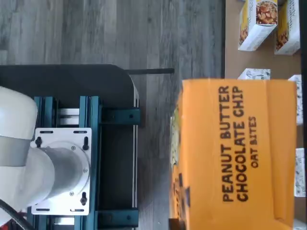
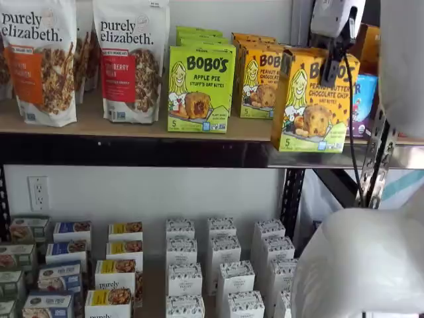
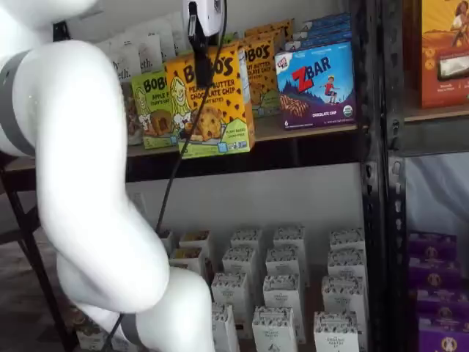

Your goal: Pick up the orange box on the top shelf, the fifth box from the left

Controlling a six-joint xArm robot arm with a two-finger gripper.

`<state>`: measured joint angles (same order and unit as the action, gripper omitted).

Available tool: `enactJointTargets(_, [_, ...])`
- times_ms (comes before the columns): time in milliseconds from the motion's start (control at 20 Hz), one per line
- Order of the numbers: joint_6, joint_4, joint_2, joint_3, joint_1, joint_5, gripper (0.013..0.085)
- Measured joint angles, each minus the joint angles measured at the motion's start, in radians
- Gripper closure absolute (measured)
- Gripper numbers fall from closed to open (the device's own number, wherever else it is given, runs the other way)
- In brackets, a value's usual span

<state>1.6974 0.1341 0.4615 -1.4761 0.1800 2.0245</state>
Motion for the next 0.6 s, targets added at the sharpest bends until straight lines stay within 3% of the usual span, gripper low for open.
enactJointTargets(600, [0.024, 0.047, 0.146, 0.235, 0.030, -0.083, 0.0610])
